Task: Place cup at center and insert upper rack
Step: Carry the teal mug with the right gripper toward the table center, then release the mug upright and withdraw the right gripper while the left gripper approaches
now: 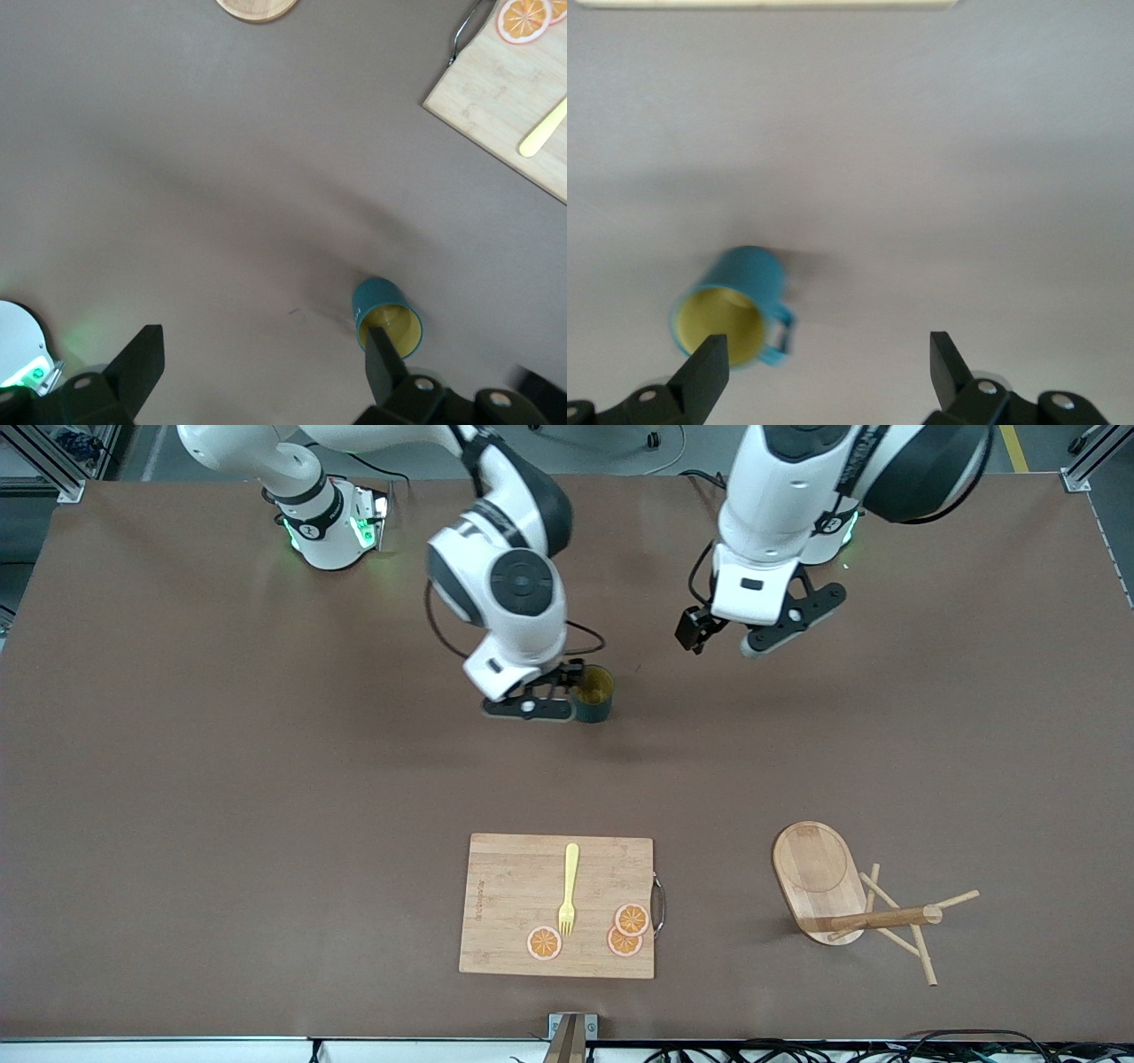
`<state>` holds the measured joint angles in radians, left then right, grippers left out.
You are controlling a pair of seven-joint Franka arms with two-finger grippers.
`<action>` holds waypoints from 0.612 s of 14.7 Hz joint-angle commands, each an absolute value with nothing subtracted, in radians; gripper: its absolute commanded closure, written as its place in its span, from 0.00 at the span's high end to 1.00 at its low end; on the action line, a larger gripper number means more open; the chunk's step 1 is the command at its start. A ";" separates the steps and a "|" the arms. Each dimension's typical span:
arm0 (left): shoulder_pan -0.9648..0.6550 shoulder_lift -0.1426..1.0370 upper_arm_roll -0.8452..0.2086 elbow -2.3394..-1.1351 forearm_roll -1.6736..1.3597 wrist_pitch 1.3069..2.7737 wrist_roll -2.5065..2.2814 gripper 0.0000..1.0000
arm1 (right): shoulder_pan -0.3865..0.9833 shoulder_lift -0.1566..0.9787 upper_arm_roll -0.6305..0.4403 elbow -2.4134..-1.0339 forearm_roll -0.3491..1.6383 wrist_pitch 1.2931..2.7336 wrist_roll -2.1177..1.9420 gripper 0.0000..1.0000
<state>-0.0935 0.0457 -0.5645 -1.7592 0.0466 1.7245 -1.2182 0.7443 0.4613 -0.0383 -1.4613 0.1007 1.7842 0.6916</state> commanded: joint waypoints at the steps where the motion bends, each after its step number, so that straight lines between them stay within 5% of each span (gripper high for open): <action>1: -0.162 0.090 -0.572 -1.758 0.098 1.746 -1.352 1.00 | 0.596 0.365 -0.021 -1.500 0.104 1.682 0.446 1.00; 6: -0.303 0.198 -0.572 -1.749 0.202 1.854 -1.642 0.99 | 0.336 0.259 -0.021 -1.499 0.066 1.553 0.209 1.00; 9: -0.417 0.319 -0.572 -1.685 0.309 1.873 -1.832 0.85 | 0.240 0.209 -0.021 -1.499 -0.024 1.525 0.178 1.00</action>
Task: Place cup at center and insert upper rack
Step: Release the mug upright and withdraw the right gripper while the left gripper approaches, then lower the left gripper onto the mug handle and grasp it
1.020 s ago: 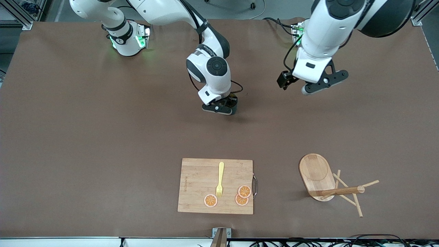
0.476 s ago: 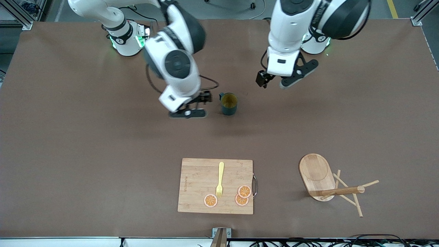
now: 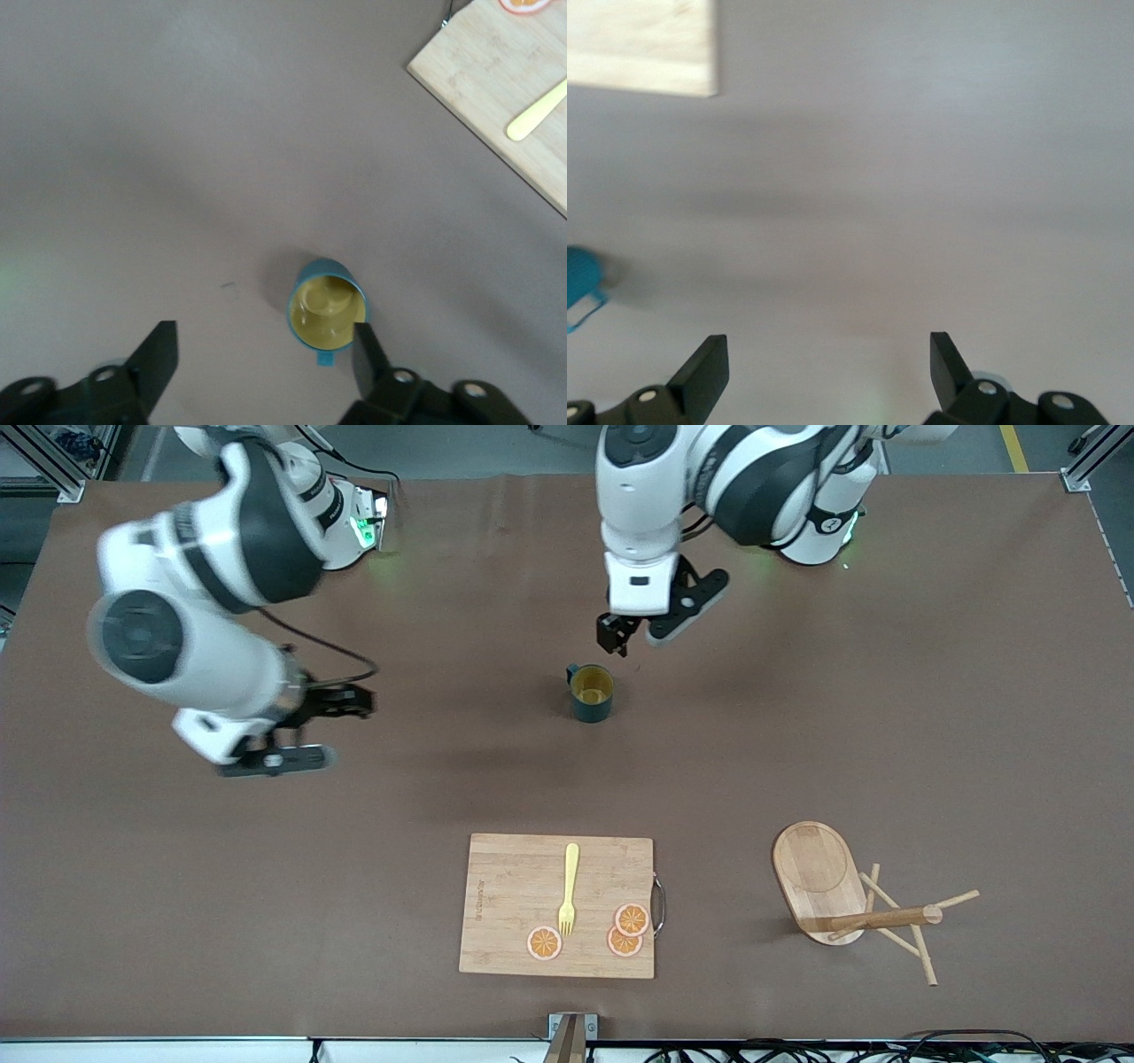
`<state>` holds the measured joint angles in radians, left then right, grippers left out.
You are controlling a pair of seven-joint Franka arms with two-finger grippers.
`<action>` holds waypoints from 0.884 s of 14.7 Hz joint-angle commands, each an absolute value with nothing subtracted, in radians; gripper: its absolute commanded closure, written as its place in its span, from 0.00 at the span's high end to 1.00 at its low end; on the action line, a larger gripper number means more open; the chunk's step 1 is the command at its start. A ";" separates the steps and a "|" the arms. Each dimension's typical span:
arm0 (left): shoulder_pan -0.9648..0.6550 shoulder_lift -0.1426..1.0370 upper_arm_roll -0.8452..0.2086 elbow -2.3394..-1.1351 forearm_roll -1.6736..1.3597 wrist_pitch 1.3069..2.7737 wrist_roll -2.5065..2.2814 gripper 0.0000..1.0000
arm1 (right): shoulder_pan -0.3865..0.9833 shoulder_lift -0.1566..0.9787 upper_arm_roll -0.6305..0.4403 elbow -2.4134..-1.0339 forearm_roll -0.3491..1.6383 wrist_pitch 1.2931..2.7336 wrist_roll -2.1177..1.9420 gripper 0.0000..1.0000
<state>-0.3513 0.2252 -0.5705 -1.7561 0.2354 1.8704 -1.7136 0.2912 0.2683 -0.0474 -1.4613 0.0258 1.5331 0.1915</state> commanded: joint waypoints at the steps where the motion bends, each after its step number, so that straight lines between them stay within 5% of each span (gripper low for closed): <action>1: -0.446 0.369 -0.572 -1.648 0.346 1.873 -1.909 0.86 | 0.195 0.201 -0.021 -1.500 -0.028 1.525 0.143 1.00; 6: -0.610 0.558 -0.561 -1.532 0.550 1.873 -2.185 0.86 | 0.025 0.189 -0.021 -1.512 -0.029 1.536 0.023 1.00; 13: -0.785 0.698 -0.485 -1.511 0.770 1.841 -2.378 0.81 | -0.012 0.187 -0.020 -1.519 -0.091 1.542 -0.064 1.00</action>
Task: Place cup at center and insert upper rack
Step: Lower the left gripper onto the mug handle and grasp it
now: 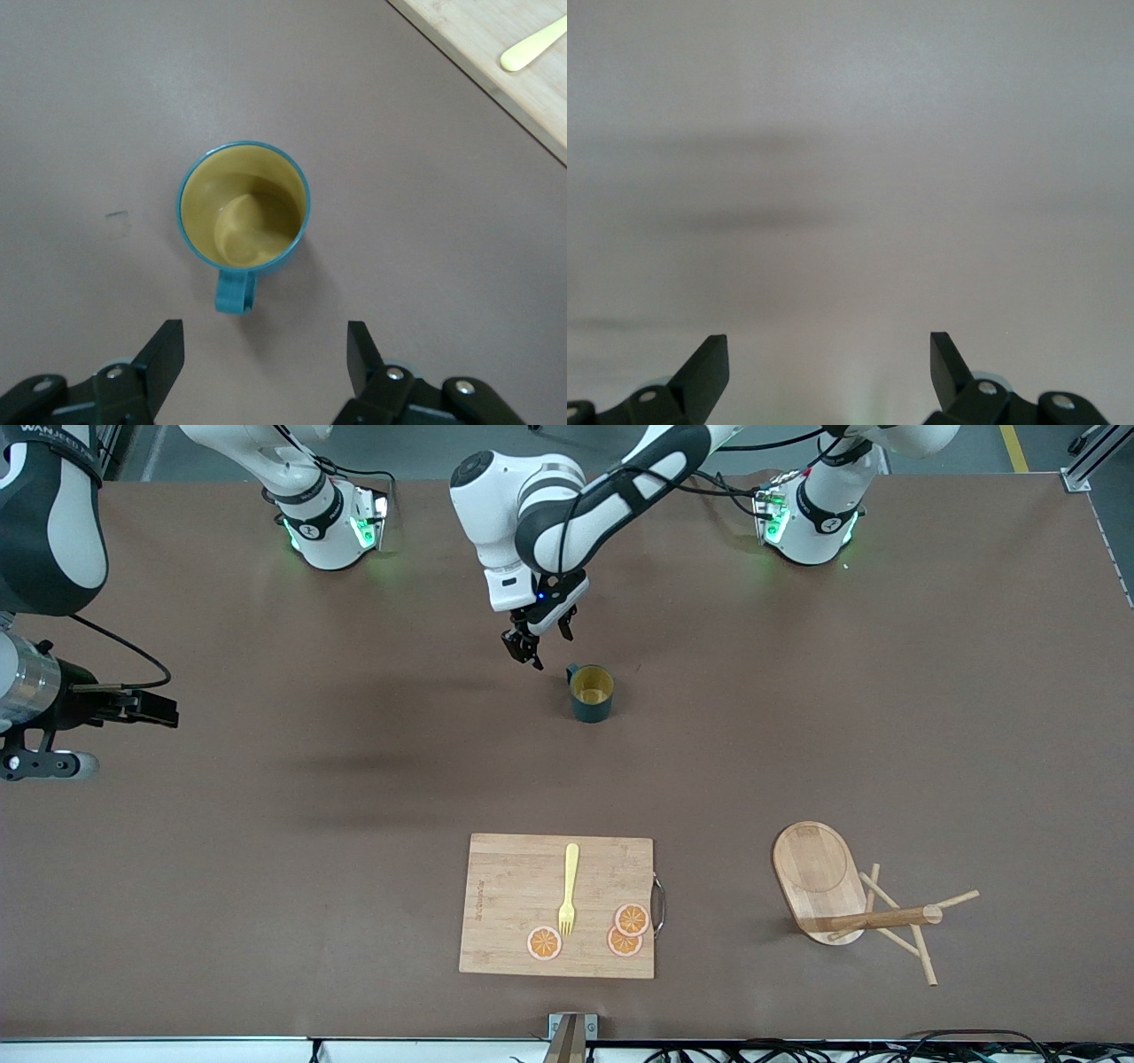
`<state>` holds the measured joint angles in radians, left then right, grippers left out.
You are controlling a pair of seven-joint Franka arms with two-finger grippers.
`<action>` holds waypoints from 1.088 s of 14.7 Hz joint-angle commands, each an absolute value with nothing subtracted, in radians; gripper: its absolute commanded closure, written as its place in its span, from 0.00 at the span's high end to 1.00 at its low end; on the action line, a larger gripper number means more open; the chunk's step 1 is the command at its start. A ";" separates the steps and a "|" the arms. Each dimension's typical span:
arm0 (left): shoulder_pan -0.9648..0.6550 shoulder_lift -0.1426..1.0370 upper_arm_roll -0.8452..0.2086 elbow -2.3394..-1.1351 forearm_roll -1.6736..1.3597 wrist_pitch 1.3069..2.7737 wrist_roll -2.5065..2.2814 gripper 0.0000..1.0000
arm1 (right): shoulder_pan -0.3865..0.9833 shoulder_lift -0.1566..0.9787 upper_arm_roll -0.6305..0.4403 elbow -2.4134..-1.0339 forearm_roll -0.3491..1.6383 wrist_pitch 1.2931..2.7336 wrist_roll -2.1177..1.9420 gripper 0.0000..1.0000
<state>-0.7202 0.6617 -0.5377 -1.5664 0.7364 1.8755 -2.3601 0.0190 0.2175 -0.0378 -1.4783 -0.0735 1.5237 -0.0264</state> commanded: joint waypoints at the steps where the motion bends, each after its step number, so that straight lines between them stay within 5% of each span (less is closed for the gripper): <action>1: -0.852 0.719 -0.413 -1.496 0.769 1.827 -2.381 0.80 | -0.014 0.187 -0.020 -1.520 -0.091 1.548 -0.066 1.00; 4: -0.985 0.767 -0.266 -1.462 0.759 1.813 -2.379 0.76 | -0.020 0.190 -0.020 -1.542 -0.089 1.572 -0.074 1.00; 16: -1.060 0.827 -0.198 -1.460 0.772 1.799 -2.382 0.64 | -0.005 0.202 -0.017 -1.493 -0.095 1.540 -0.063 1.00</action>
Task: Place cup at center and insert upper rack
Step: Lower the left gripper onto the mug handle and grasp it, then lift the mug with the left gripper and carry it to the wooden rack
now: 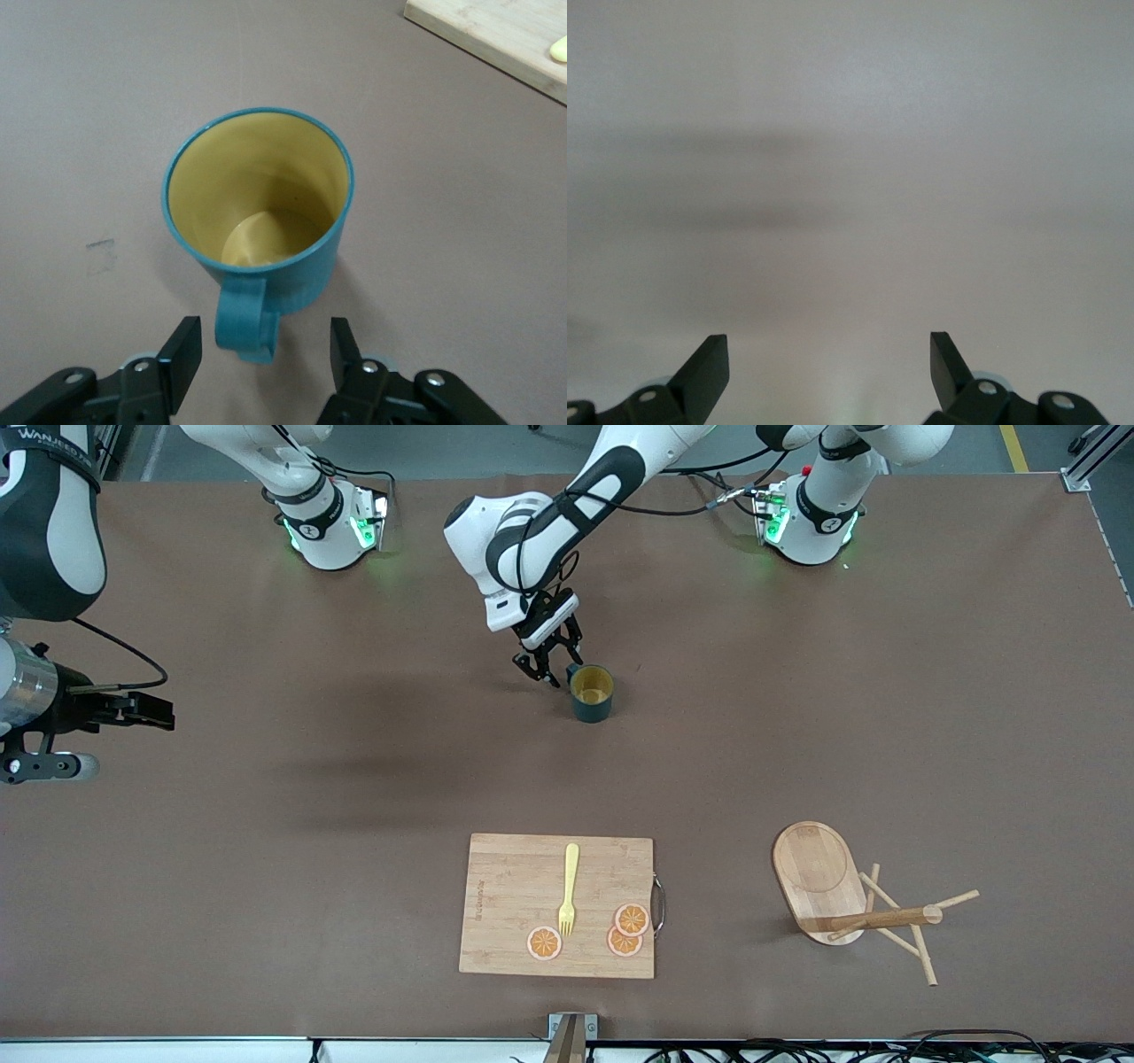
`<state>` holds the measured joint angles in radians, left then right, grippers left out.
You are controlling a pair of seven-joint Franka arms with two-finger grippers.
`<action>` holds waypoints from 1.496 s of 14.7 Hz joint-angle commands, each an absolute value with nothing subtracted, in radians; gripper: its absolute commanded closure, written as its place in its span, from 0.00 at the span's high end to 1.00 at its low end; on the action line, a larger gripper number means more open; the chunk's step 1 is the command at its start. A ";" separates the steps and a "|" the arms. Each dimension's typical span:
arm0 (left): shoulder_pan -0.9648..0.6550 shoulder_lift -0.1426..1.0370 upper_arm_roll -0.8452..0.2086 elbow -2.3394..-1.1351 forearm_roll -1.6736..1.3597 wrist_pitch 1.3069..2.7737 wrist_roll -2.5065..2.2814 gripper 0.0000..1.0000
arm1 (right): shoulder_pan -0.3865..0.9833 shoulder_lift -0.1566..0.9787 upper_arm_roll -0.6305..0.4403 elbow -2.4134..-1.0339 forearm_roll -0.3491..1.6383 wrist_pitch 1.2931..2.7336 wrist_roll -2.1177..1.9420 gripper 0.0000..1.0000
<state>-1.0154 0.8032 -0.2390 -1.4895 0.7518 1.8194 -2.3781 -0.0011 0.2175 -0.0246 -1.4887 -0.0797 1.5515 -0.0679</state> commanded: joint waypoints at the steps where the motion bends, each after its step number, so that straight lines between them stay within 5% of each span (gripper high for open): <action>1: -1.072 0.827 -0.183 -1.460 0.770 1.799 -2.381 0.63 | -0.008 0.202 -0.017 -1.493 -0.091 1.537 -0.063 1.00; 10: -1.075 0.831 -0.178 -1.460 0.773 1.799 -2.375 0.01 | -0.023 0.079 -0.018 -1.633 -0.043 1.592 -0.072 1.00; 22: -0.777 0.470 -0.133 -1.424 0.404 1.795 -1.923 0.00 | -0.067 -0.144 -0.023 -1.721 -0.003 1.517 -0.074 1.00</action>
<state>-0.8381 0.5282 -0.1272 -1.3958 0.4845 1.7974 -1.9972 -0.0422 -0.1075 -0.0338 -1.6876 -0.0233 1.5129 -0.0677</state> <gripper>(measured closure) 0.789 0.000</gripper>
